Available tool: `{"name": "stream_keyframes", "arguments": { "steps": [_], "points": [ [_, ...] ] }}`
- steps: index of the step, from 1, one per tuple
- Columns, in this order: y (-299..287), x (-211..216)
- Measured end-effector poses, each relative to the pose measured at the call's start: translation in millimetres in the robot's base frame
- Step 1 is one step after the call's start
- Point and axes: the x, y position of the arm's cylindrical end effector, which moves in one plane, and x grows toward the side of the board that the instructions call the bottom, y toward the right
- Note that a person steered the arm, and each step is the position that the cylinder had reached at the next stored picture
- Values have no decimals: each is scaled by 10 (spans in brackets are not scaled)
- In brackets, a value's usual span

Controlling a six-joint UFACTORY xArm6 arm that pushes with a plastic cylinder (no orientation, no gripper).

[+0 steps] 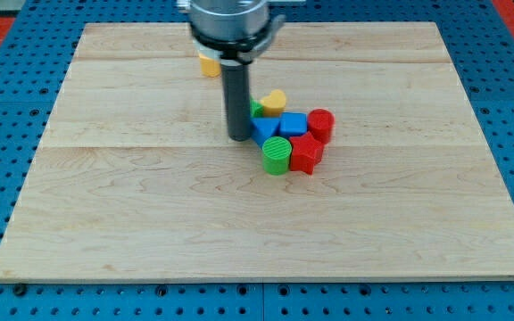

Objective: Touch the top of yellow heart

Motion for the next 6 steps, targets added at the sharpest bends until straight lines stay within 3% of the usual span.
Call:
{"name": "stream_keyframes", "arguments": {
  "steps": [3,4,6],
  "points": [
    [111,54],
    [-615,80],
    [-784,-673]
  ]
}}
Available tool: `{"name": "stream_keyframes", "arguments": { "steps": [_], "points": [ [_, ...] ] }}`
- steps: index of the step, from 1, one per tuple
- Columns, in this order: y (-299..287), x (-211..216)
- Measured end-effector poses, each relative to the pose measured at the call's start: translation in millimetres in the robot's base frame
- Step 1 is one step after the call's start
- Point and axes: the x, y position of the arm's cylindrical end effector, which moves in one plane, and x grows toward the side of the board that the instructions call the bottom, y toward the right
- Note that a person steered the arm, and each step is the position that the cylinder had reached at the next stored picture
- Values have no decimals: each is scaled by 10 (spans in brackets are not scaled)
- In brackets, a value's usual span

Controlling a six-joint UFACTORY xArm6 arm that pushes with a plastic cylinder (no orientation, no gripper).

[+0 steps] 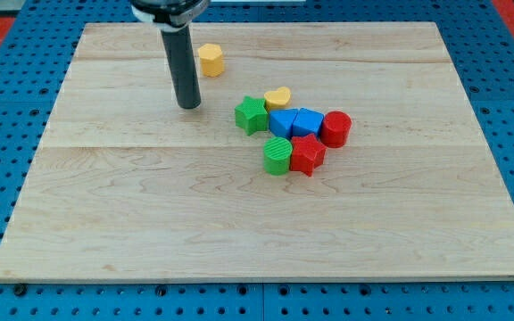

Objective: Touch the top of yellow heart

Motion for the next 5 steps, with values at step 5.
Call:
{"name": "stream_keyframes", "arguments": {
  "steps": [5],
  "points": [
    [898,-285]
  ]
}}
